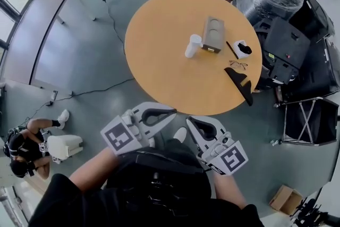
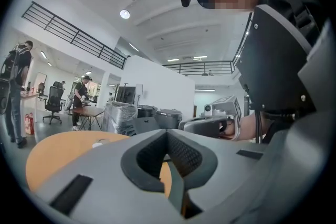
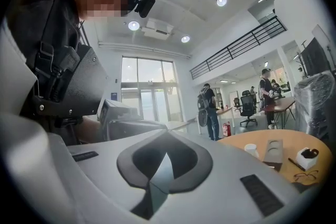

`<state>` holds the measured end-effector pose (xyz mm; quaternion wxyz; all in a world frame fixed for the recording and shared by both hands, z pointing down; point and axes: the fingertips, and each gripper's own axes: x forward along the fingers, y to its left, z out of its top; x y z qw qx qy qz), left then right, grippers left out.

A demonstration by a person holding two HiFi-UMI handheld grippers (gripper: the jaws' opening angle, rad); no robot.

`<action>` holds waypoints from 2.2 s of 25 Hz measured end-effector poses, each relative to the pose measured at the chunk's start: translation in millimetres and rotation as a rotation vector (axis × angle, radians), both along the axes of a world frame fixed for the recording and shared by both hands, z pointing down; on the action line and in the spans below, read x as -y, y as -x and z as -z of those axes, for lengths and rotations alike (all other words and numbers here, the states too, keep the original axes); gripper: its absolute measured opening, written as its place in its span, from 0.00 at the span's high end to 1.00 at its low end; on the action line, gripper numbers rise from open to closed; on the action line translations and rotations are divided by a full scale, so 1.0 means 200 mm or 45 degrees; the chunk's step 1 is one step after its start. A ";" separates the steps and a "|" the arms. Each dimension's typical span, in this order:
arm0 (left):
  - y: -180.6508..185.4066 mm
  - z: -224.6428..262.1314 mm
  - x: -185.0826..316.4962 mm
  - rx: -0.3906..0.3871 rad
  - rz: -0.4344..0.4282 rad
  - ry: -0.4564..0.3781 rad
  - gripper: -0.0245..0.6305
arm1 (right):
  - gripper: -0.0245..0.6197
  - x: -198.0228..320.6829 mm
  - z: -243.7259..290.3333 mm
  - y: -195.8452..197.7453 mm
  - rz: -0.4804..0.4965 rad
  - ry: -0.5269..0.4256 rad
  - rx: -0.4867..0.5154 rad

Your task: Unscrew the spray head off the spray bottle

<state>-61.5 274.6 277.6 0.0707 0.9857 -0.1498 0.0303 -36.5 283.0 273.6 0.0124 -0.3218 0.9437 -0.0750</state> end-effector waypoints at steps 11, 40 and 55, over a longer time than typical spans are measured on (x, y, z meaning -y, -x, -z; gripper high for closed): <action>-0.41 -0.04 0.11 0.057 0.127 0.015 0.96 | 0.95 0.14 -0.03 -0.41 0.130 -0.004 0.049; 0.05 -0.03 0.67 0.013 0.013 0.002 0.96 | 0.95 0.75 -0.05 0.05 0.006 0.052 0.040; 0.33 -0.07 1.03 -0.024 -0.114 0.030 0.96 | 0.95 1.08 -0.10 0.30 -0.155 0.081 0.002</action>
